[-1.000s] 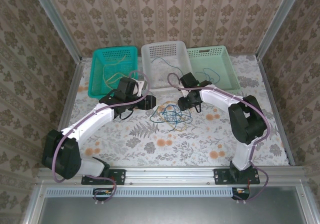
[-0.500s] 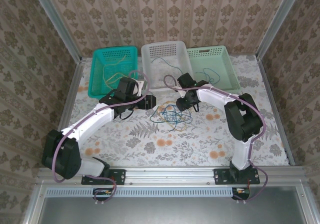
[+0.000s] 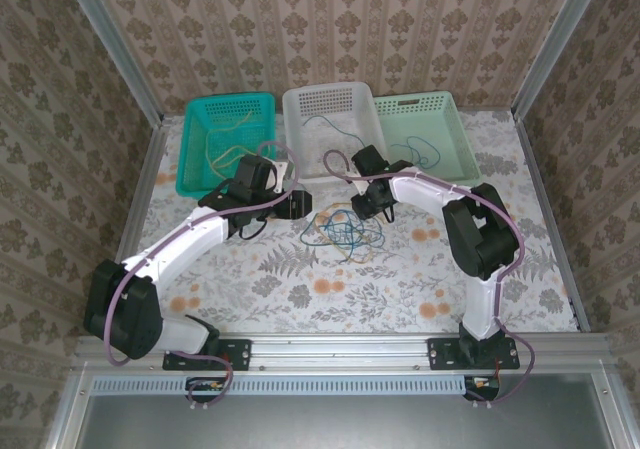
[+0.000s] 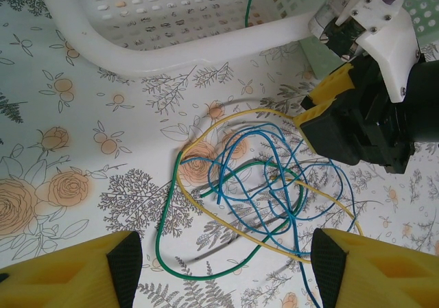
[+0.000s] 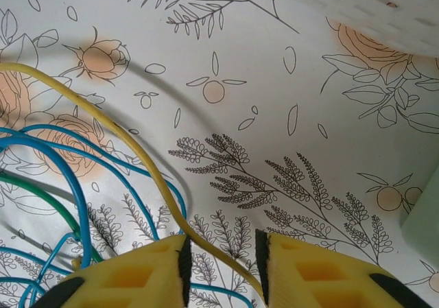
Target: Untangle the cables
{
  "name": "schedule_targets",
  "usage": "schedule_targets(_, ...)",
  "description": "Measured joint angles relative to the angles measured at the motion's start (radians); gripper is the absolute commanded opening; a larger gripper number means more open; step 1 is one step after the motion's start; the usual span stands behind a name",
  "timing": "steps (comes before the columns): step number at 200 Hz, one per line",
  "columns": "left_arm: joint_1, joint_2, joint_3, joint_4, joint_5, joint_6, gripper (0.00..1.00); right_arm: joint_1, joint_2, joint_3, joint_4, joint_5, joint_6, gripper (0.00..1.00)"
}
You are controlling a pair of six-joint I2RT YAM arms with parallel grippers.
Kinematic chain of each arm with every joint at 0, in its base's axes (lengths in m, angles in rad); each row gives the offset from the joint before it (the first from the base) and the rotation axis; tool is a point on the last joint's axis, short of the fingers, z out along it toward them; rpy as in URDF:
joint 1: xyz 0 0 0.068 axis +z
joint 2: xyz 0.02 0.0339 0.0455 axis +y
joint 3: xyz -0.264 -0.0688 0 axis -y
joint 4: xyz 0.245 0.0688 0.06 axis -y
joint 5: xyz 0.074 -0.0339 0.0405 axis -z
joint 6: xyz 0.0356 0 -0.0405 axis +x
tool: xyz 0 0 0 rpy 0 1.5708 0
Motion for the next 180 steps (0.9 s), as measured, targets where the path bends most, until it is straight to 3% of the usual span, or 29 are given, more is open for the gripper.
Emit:
schedule_targets(50, 0.001, 0.0, 0.0, 0.0, 0.0, 0.0, 0.69, 0.007, 0.0, 0.0, -0.001, 0.0, -0.004, 0.26)
schedule_targets(90, 0.007, 0.0, 0.0, 0.0, -0.001, 0.0, 0.69, 0.018, 0.007, 0.007, -0.003, 0.001, -0.02, 0.3)
schedule_targets(145, 0.011, -0.002, -0.021, -0.001, -0.003, -0.001, 0.69, 0.034, 0.02, 0.025, -0.009, 0.001, -0.031, 0.0)
schedule_targets(180, 0.015, -0.017, -0.027, -0.002, -0.005, -0.007, 0.69, 0.034, 0.01, 0.019, -0.011, 0.001, -0.03, 0.0)
